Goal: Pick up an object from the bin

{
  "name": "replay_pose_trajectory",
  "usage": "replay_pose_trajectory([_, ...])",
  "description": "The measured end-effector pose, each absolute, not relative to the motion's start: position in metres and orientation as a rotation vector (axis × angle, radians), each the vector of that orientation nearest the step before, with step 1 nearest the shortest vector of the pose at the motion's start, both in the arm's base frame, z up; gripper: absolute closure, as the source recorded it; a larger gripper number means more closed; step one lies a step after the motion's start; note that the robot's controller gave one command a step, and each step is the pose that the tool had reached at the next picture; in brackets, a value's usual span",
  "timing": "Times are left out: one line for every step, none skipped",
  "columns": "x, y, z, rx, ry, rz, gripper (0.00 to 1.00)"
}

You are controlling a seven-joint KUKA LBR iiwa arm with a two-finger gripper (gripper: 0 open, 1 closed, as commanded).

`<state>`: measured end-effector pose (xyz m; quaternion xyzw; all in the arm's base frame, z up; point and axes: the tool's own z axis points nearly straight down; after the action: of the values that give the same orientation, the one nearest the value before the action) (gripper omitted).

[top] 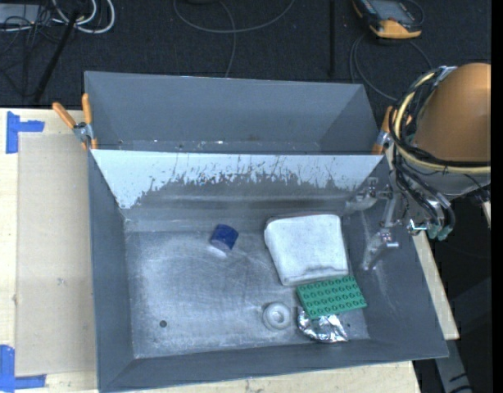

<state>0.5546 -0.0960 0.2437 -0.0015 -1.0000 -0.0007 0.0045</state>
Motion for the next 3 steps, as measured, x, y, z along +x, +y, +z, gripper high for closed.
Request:
replay_pose_trajectory([0.565, -0.070, 0.111, 0.004, -3.184, 0.008, 0.00])
replay_pose_trajectory([0.584, -0.067, 0.094, 0.017, -3.173, 0.006, 0.00])
replay_pose_trajectory([0.587, -0.048, 0.092, 0.021, -3.173, -0.011, 0.00])
